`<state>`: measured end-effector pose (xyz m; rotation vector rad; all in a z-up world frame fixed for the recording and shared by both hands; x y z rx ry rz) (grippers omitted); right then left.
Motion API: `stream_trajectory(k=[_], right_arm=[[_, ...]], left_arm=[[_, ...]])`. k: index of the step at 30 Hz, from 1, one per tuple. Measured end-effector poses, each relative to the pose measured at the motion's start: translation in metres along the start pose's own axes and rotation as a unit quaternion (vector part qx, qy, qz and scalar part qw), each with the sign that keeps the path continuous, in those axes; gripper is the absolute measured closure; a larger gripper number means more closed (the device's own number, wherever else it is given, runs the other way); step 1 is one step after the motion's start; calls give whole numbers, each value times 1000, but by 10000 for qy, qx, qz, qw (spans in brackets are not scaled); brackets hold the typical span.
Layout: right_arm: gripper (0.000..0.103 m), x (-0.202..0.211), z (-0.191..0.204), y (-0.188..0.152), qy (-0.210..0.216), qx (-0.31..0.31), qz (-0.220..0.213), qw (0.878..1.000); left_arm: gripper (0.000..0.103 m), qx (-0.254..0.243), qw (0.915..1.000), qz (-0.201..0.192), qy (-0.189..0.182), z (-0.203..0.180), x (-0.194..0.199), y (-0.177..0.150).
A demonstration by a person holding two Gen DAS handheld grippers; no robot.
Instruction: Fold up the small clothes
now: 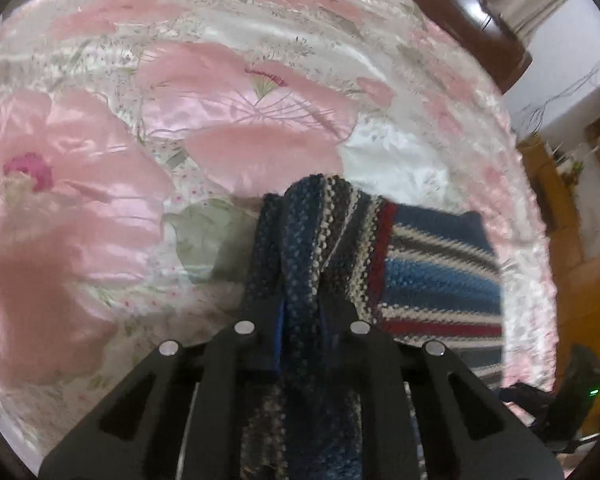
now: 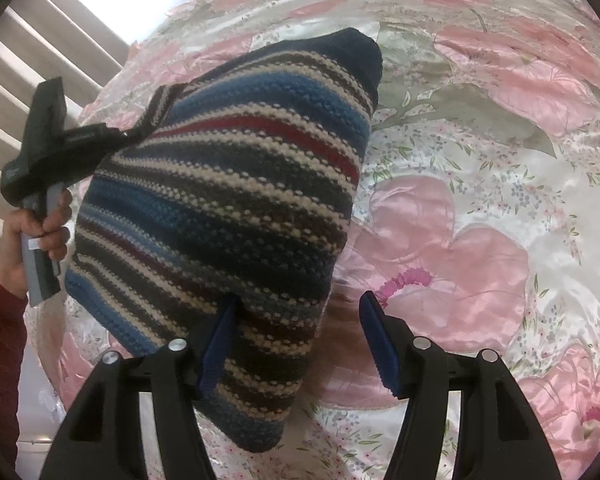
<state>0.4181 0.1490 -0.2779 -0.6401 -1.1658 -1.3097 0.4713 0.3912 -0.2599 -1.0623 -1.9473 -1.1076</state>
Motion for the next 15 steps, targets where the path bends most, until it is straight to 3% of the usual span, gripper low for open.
stream_trajectory(k=[1, 4, 5, 8, 11, 15], right_arm=[[41, 2, 1, 1, -13, 21, -5, 10000], [40, 14, 1, 5, -62, 70, -100, 9999], [38, 18, 0, 7, -55, 58, -146, 9999], [28, 34, -4, 17, 53, -97, -320, 9994], [21, 36, -7, 26, 210, -274, -363, 9987], [21, 22, -7, 33, 479, -487, -259, 9973]], left_arm=[[76, 48, 9999, 9, -90, -1, 4, 1], [34, 96, 9999, 61, -70, -1, 20, -1], [29, 107, 9998, 63, -166, -2, 27, -4], [19, 53, 9985, 172, -523, -7, 44, -16], [17, -83, 9965, 424, -721, -12, 47, -34], [17, -275, 9919, 865, -892, -19, 28, -50]])
Point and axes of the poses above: each gripper's, at about its wrist camera, not at the fingertips, and x roughly against the way its jaws point, z to its left, y to its top, the point moved 9 cm from there along -x, roughly the way its jaws point, and after that the axes turned 4 degrees about -x, right-handed, at the moved point
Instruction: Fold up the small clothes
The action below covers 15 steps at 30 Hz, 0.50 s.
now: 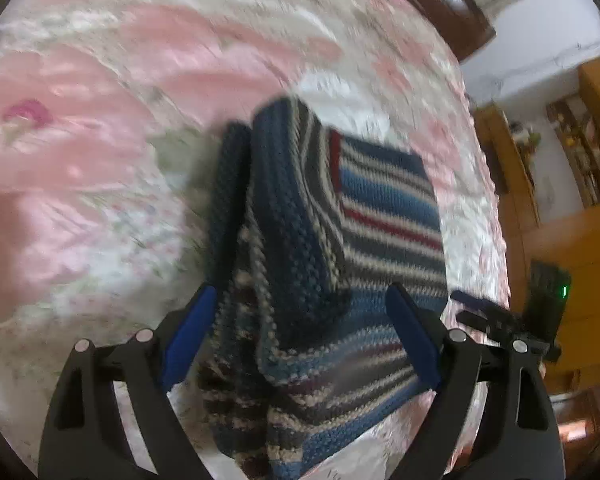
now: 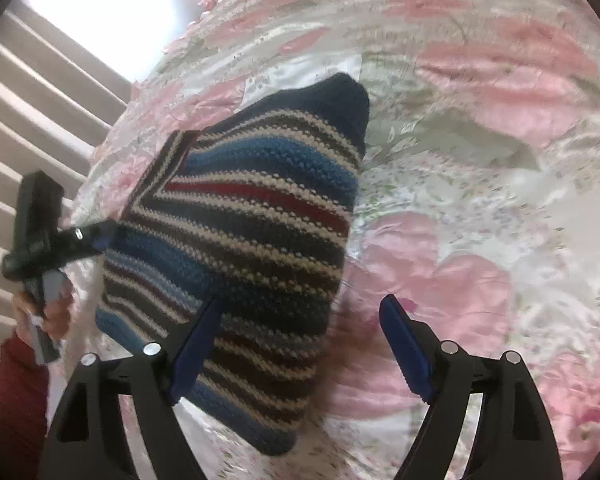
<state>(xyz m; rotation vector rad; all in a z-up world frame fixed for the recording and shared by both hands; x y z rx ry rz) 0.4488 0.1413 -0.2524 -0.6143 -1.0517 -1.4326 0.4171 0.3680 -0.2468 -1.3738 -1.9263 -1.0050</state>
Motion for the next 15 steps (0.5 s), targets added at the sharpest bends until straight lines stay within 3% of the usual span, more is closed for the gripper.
stream_trajectory(k=[4, 11, 15], right_arm=[[20, -20, 2, 3, 45, 94, 164, 9998], [14, -47, 1, 3, 530, -150, 351, 9979], [13, -67, 1, 0, 837, -382, 504, 9945]], left_arm=[[17, -12, 9998, 171, -93, 4, -21, 0], [12, -105, 9981, 470, -384, 5, -52, -3], [10, -386, 9962, 686, -374, -6, -68, -6]])
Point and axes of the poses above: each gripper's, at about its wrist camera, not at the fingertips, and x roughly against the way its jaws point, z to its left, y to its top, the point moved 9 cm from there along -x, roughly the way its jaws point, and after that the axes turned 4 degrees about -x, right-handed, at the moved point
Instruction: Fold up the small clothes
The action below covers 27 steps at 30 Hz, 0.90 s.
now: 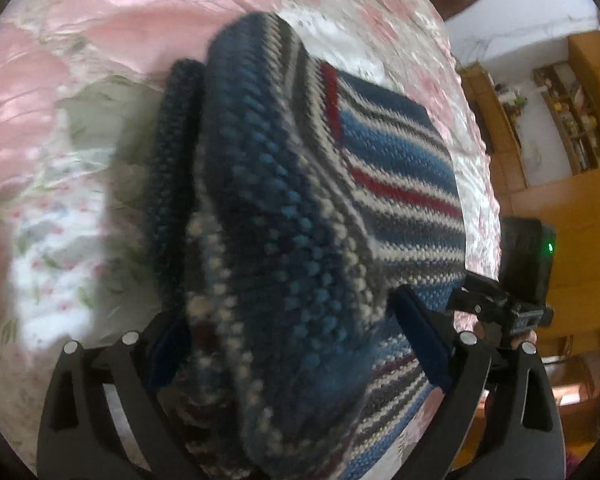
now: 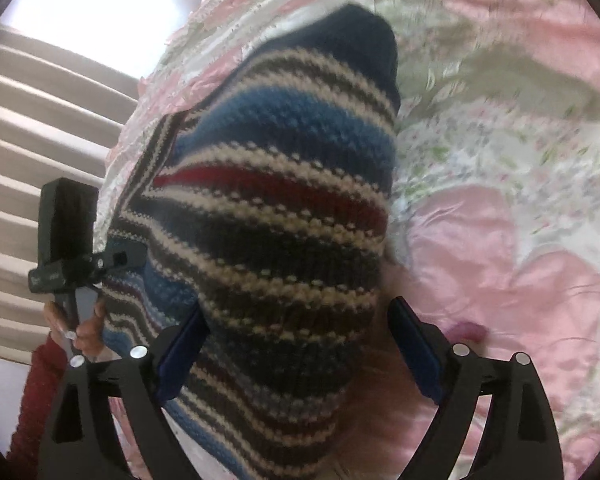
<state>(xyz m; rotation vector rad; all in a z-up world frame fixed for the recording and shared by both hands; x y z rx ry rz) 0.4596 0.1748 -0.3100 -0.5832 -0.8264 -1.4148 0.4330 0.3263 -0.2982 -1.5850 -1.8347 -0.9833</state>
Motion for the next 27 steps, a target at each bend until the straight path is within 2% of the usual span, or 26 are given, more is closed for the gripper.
stream_trajectory(k=[3, 4, 7, 8, 11, 13, 18, 24, 27], right_arm=[[14, -8, 1, -1, 119, -52, 19, 9999], [20, -9, 2, -1, 175, -63, 30, 9998], [35, -9, 6, -2, 255, -83, 46, 9996], [41, -6, 9, -3, 239, -19, 26, 9997], [50, 3, 16, -5, 289, 52, -52, 9996], [54, 11, 17, -6, 291, 116, -110, 9994], [57, 43, 23, -15, 373, 294, -264, 9985], [59, 93, 13, -35, 370, 463, -484, 9971], [59, 122, 1, -53, 305, 550, -587, 9963]], left_arm=[[11, -134, 9999, 89, 21, -6, -5, -2], [14, -163, 9998, 89, 13, -7, -6, -3], [42, -229, 9997, 44, -94, -9, -7, -7], [49, -195, 9996, -16, -197, -9, -7, -10], [62, -3, 9981, -277, -548, -7, -2, -16], [65, 101, 9960, -448, -768, -12, 1, -21], [69, 93, 9935, -616, -950, -33, 5, -34], [69, -106, 9874, -886, -1304, -91, 13, -54], [69, -263, 9861, -896, -1377, -120, 12, -65]])
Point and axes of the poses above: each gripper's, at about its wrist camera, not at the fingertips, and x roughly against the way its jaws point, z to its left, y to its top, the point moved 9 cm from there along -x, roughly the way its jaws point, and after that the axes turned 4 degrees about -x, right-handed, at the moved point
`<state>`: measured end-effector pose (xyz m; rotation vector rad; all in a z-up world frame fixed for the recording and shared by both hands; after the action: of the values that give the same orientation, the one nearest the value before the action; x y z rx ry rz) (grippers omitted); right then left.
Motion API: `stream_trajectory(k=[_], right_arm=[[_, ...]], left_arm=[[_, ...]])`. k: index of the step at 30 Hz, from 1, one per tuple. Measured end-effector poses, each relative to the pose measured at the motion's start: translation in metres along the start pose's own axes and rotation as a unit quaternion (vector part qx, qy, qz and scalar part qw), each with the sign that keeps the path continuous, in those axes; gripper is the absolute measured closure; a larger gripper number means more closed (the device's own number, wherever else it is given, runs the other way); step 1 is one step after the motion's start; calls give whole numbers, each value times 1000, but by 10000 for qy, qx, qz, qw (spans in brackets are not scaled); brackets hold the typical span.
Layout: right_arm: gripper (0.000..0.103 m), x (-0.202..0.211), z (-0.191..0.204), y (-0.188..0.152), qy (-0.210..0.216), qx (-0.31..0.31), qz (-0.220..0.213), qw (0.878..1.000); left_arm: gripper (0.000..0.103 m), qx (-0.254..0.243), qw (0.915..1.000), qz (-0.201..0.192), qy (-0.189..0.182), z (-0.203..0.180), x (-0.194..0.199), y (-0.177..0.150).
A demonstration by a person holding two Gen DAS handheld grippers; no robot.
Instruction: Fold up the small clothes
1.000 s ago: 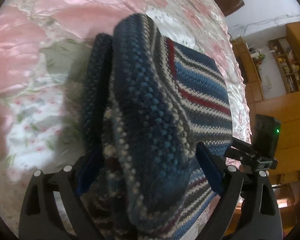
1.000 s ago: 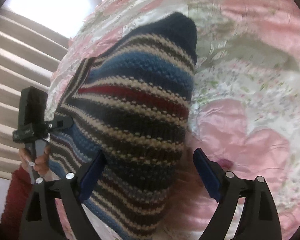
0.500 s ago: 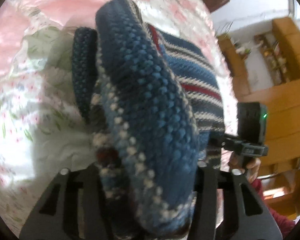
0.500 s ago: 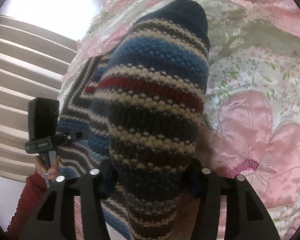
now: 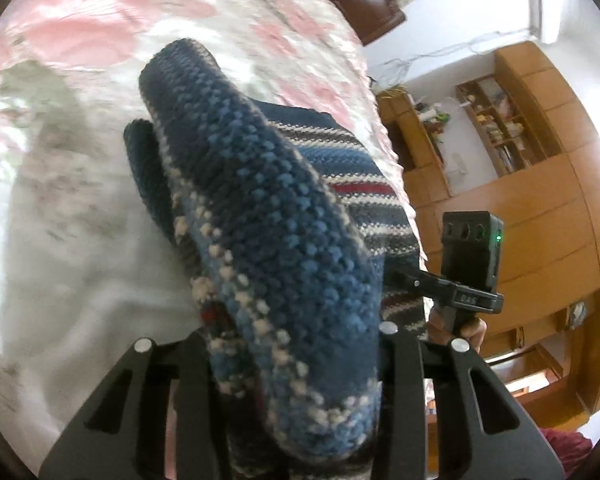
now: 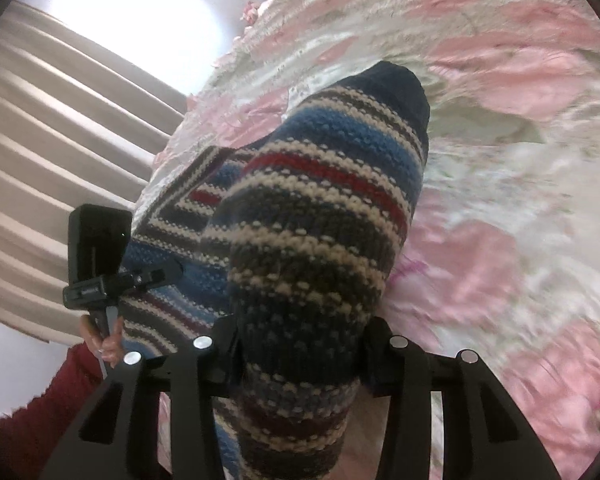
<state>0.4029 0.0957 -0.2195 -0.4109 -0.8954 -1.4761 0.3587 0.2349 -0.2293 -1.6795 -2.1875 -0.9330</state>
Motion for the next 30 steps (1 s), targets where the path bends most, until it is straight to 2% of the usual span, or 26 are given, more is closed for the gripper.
stream_trajectory(k=[6, 13, 18, 20, 24, 27, 30], right_arm=[[59, 48, -22, -26, -186, -18, -145, 9997], [59, 87, -57, -76, -416, -213, -170, 9988], [56, 73, -92, -122, -475, -639, 16, 9968], [52, 60, -104, -134, -555, -716, 56, 9959], [48, 47, -112, -139, -310, -964, -69, 9948], [44, 42, -114, -139, -236, -1122, -89, 9934], [35, 52, -114, -145, -382, -1099, -121, 9931]], left_arm=[[69, -438, 9987, 163, 215, -54, -33, -20], [69, -723, 9953, 352, 540, -88, -68, -56], [68, -798, 9916, 601, 821, -80, -93, -90], [66, -796, 9894, 661, 1016, -68, -100, -105], [63, -543, 9921, 438, 1047, -52, -104, -118], [59, -630, 9905, 311, 1179, -51, -102, -123], [55, -655, 9885, 300, 1328, -57, -97, -124]])
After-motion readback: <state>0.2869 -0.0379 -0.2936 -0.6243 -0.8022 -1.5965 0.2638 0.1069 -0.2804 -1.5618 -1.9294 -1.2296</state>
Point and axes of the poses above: each gripper's, at about its wrist camera, not at the fingertips, and x roughly against the way its jaws point, z to its left, y to its top, the point moved 9 cm from there along -x, roughly the way its jaws point, and after that the axes turned 4 degrees about -x, right-handed, at the moved point
